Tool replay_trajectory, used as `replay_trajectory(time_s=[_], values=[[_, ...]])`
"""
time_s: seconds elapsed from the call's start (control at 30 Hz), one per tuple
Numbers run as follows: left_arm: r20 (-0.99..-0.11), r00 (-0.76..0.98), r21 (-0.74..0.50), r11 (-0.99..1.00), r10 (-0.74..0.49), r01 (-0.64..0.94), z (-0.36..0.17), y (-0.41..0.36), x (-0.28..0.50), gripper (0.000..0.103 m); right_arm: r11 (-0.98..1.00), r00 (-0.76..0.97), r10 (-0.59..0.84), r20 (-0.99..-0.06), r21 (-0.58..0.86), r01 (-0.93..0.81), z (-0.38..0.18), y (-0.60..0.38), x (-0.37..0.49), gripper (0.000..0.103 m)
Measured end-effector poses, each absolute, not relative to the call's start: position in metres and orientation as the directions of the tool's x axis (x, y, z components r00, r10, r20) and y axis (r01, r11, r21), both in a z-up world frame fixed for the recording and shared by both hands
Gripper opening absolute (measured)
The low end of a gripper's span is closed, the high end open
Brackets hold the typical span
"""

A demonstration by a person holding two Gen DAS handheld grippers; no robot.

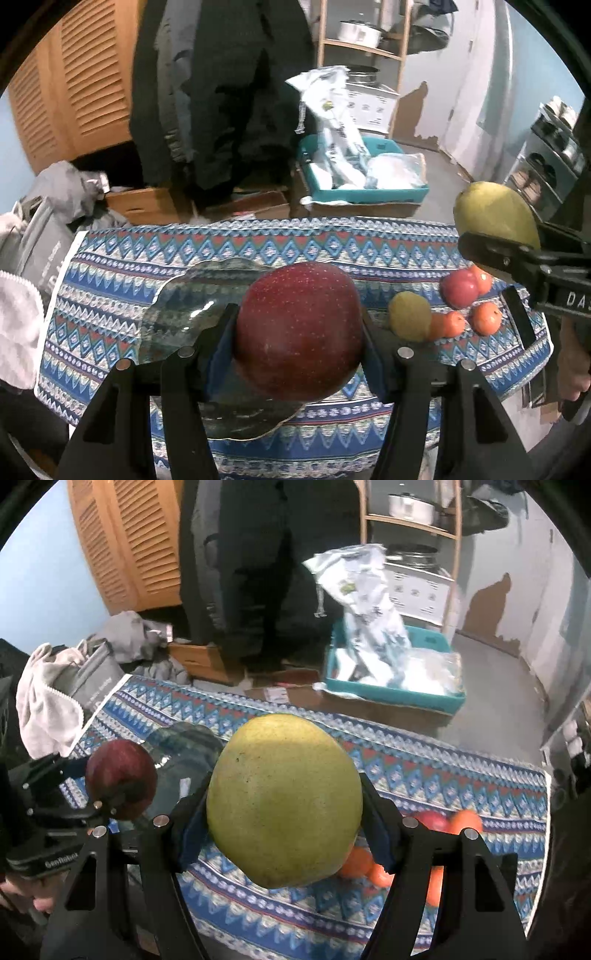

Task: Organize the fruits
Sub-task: 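Lift the apple with left gripper while right gripper carries the pomelo toward the bowl, then lower apple into the glass bowl and open left gripper while right releases the pomelo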

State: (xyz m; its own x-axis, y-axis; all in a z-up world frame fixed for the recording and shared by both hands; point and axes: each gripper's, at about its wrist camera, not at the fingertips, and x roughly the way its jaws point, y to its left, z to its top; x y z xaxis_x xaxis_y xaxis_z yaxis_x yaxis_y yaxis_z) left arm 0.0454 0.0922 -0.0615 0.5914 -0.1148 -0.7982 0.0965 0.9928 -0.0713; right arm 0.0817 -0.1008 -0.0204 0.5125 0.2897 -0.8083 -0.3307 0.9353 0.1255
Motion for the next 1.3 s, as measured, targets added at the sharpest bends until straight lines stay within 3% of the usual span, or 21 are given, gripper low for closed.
replay_trajectory(time_s=[0.6,1.3], values=[[-0.848,0.527,-0.109,0.991,-0.049,-0.084,-0.106,0.185,0.051,0.062,0.878,0.365,0.370,-0.854,0.193,-0.438,-0.060,0.005,0.116,0.072],[-0.938,0.343,-0.102,0.982,-0.042,-0.159,-0.199,0.215,0.057,0.062,0.853,0.140,0.282,-0.949,0.181,-0.489,-0.155,0.052,0.111,0.072]])
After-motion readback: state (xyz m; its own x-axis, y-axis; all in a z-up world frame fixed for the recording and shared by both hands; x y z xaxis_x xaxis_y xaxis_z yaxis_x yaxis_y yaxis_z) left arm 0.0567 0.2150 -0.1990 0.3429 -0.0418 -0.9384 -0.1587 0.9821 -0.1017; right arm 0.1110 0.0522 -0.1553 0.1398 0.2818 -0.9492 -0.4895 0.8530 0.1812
